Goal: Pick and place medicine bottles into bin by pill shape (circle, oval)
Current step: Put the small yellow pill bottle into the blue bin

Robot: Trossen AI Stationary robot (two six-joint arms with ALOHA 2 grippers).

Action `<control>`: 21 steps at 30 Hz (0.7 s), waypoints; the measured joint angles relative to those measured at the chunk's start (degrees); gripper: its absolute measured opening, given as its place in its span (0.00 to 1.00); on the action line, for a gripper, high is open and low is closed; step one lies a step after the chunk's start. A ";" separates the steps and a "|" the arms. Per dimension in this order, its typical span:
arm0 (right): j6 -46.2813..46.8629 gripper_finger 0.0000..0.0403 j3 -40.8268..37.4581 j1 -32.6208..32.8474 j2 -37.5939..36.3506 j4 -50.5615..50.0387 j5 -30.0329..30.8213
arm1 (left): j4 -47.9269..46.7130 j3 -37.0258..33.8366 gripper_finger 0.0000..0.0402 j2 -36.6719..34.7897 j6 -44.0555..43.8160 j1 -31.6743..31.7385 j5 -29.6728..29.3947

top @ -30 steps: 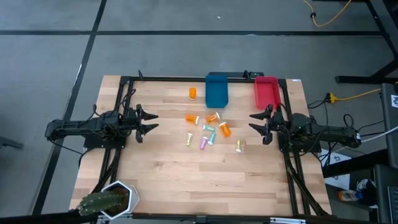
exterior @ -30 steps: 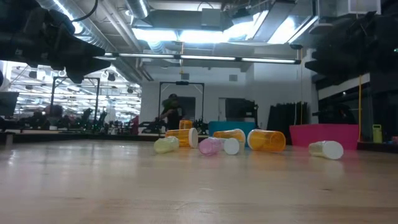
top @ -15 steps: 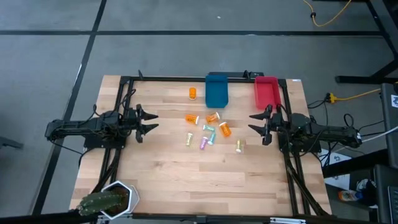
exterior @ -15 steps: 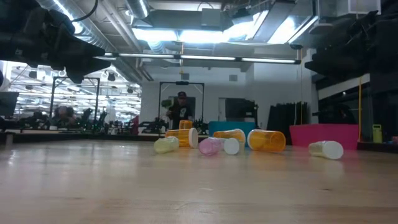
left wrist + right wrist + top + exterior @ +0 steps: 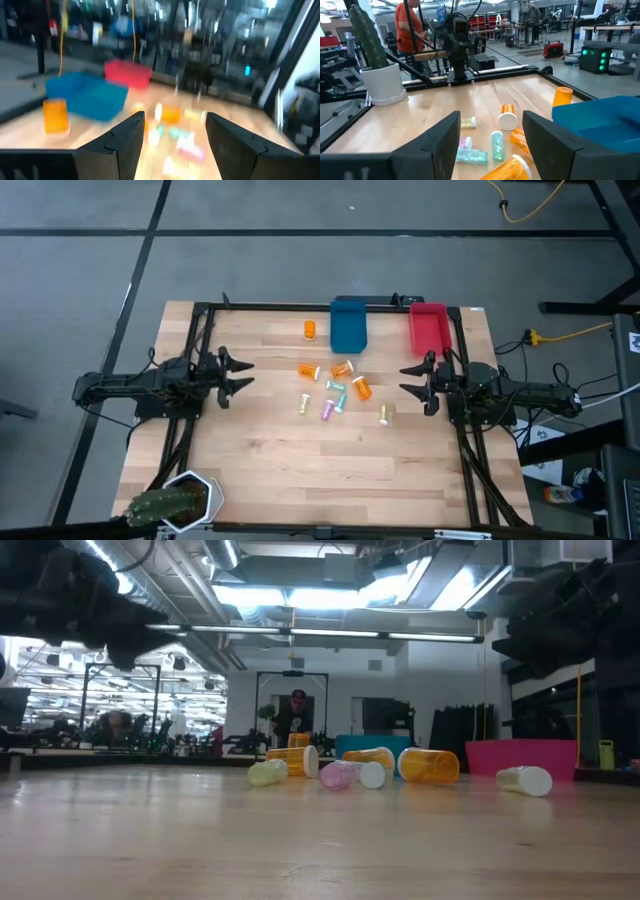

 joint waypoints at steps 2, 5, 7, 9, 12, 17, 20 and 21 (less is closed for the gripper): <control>-1.29 0.54 0.00 0.00 0.00 -0.02 -0.01 | 6.58 0.00 0.51 0.00 -2.27 0.00 -1.70; -3.54 0.54 0.02 0.00 0.00 -0.02 0.00 | 15.28 0.00 0.51 0.00 -1.11 0.00 -4.54; -3.86 0.54 0.02 0.00 0.00 -0.01 0.01 | 21.90 0.01 0.51 -0.01 1.58 0.00 -7.36; -3.79 0.54 0.02 0.00 0.00 0.00 0.09 | 25.18 0.13 0.51 -0.07 2.95 0.04 -9.30; -3.70 0.54 0.02 0.00 0.00 0.02 0.11 | 23.10 0.09 0.51 0.07 2.49 0.04 -9.41; -3.65 0.54 0.04 0.00 0.00 0.04 0.24 | 17.75 -0.50 0.51 7.77 -6.68 0.00 -15.80; -3.70 0.54 0.04 0.00 0.00 0.07 0.37 | 18.49 -0.16 0.51 14.60 -8.72 0.04 -21.06; -3.68 0.54 0.04 0.02 0.00 0.14 0.81 | 18.39 0.27 0.51 16.77 -8.70 0.04 -21.28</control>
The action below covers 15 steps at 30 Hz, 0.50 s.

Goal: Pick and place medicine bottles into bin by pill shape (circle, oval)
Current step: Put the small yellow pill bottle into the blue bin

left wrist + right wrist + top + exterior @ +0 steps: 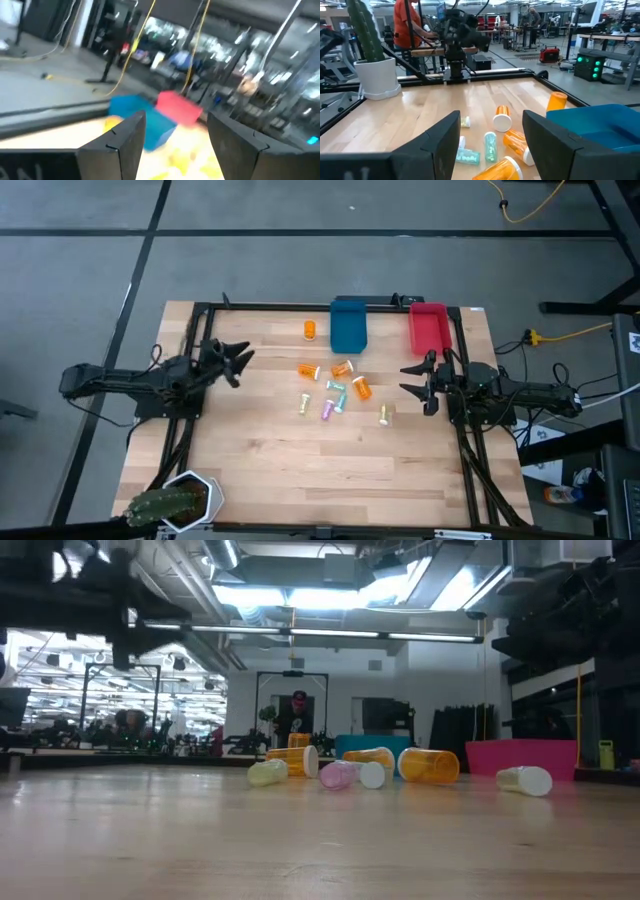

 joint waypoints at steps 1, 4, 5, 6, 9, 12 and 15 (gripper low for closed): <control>0.12 0.54 0.00 0.00 0.00 0.14 0.56 | -0.02 0.91 0.51 2.28 0.23 0.00 -0.04; 0.95 0.54 0.00 0.00 0.00 0.49 2.66 | 0.33 5.15 0.51 9.64 2.41 0.00 0.17; 1.36 0.54 0.00 -0.01 0.00 0.61 3.35 | 0.22 6.92 0.51 12.37 3.59 0.00 0.87; 1.53 0.54 0.00 0.00 0.00 0.67 4.11 | -0.35 9.09 0.51 15.33 4.89 0.00 1.79; 1.58 0.54 0.00 0.00 0.00 0.86 5.32 | -2.60 15.81 0.51 24.65 9.26 -0.03 4.17; 2.72 0.54 0.00 0.00 0.00 0.86 5.45 | -3.90 21.48 0.51 33.84 14.01 0.00 4.18; 3.24 0.54 0.00 0.00 0.00 0.90 5.50 | -3.84 25.94 0.51 41.85 17.40 0.37 4.26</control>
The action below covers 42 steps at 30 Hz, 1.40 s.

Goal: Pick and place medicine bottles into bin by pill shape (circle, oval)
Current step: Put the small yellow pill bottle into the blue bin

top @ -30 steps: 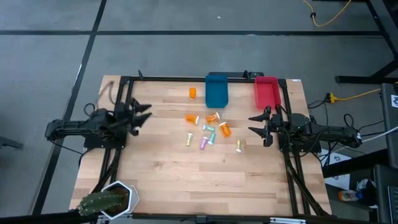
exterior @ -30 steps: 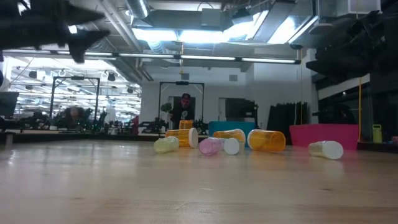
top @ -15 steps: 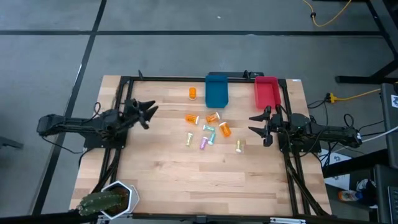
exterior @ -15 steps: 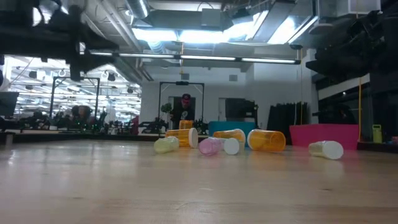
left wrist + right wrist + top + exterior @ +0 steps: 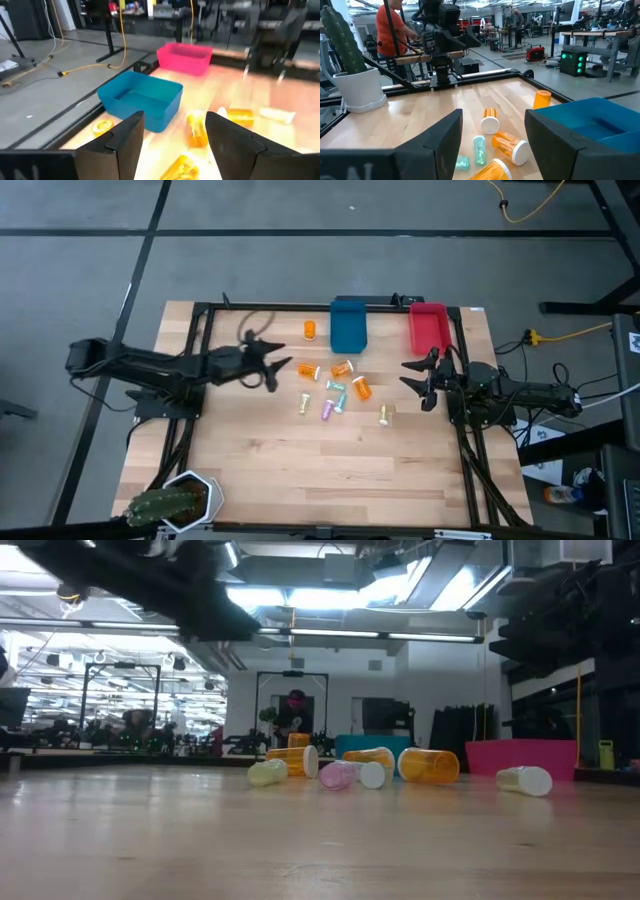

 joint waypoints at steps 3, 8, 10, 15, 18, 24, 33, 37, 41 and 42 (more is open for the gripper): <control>0.04 0.54 0.00 0.00 0.00 0.01 -0.03 | -0.08 2.90 0.51 6.99 1.07 0.68 0.00; -0.03 0.54 0.00 0.00 0.00 0.01 -0.07 | -3.91 5.58 0.51 15.35 3.03 1.91 -0.06; 0.01 0.54 0.00 0.00 0.00 0.01 -0.08 | -4.83 5.90 0.51 17.77 3.68 2.42 -0.01; -0.04 0.54 0.00 0.00 0.00 -0.01 -0.18 | -4.25 6.93 0.51 23.80 2.75 3.71 -0.07; 0.02 0.54 0.00 0.00 0.00 -0.01 -0.22 | -4.27 8.10 0.51 27.99 2.55 3.52 0.05; 0.05 0.54 0.00 -0.01 0.00 -0.03 -0.21 | -4.09 13.07 0.51 35.23 4.26 3.47 0.00; -0.16 0.54 0.00 0.00 0.00 -0.06 -0.23 | -3.94 18.18 0.51 37.11 9.02 3.04 0.02; -0.20 0.54 0.00 0.00 0.00 -0.06 -0.23 | -3.30 18.80 0.51 37.11 8.24 2.95 0.00; -0.21 0.54 0.00 0.00 0.00 -0.06 -0.23 | -2.90 18.80 0.51 37.11 8.24 2.95 0.00; -0.19 0.54 0.00 0.00 0.00 -0.06 -0.23 | -2.81 18.80 0.51 37.11 8.24 2.95 0.00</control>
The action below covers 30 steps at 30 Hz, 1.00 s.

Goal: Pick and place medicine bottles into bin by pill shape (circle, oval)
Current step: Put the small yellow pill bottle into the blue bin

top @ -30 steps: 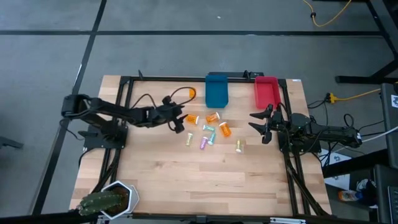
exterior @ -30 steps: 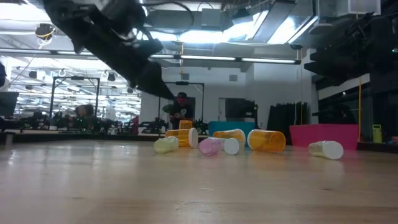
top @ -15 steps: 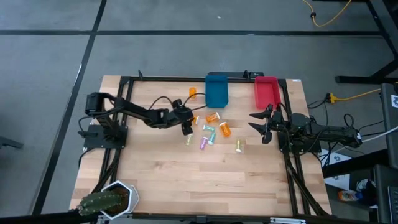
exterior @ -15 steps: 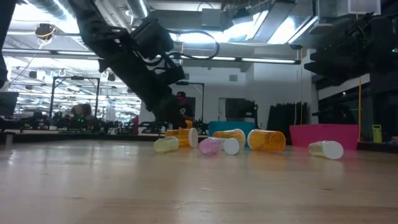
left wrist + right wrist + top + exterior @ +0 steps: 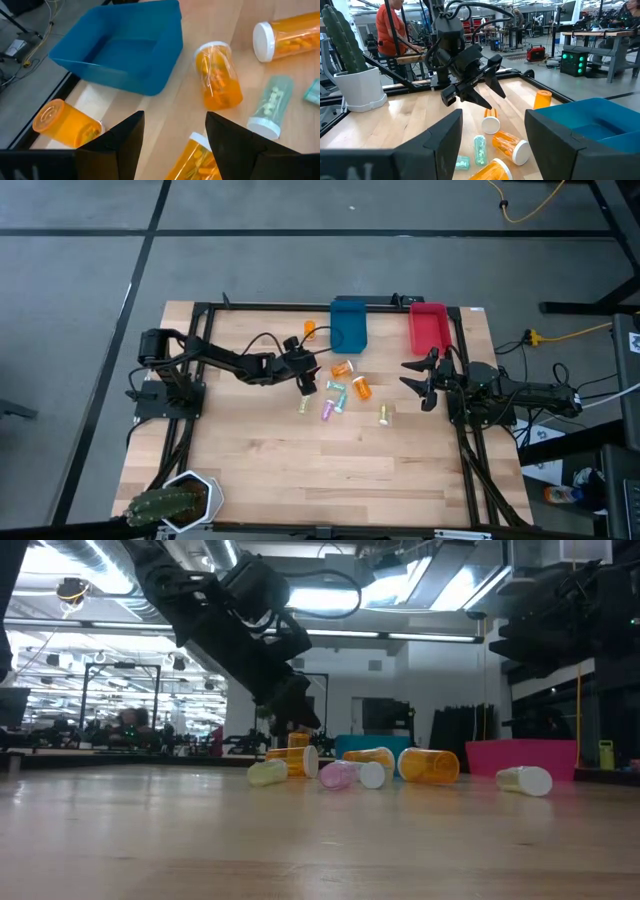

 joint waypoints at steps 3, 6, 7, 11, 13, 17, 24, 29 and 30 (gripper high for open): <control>0.01 0.54 0.00 0.00 0.00 -0.01 -0.06 | 0.24 0.00 0.51 0.00 0.00 0.00 -0.02; 0.03 0.54 0.00 0.00 0.00 -0.04 -0.48 | 0.26 0.00 0.51 0.00 -0.07 0.00 0.00; 0.03 0.54 0.00 0.00 0.00 -0.06 -0.48 | 0.16 0.00 0.51 0.00 -0.57 0.00 0.01; 0.04 0.54 0.00 0.00 0.00 -0.07 -0.49 | -0.58 0.00 0.51 0.00 -2.56 0.02 1.02; 0.39 0.54 0.00 0.00 0.00 -0.11 -0.85 | -2.10 0.00 0.51 0.00 -1.81 0.28 2.82; 1.52 0.54 0.00 0.00 0.00 -0.39 -2.43 | -3.27 0.00 0.51 0.00 -2.61 1.26 6.47; 1.42 0.54 0.00 -0.01 0.00 -0.39 -2.42 | -3.61 0.00 0.51 0.00 0.49 2.14 7.15; 0.53 0.54 0.00 0.00 0.00 -0.39 -2.42 | -3.44 0.00 0.51 0.00 4.76 2.14 6.78; -0.05 0.54 0.00 0.00 0.00 -0.39 -2.41 | -3.44 0.00 0.51 0.00 4.74 2.14 6.72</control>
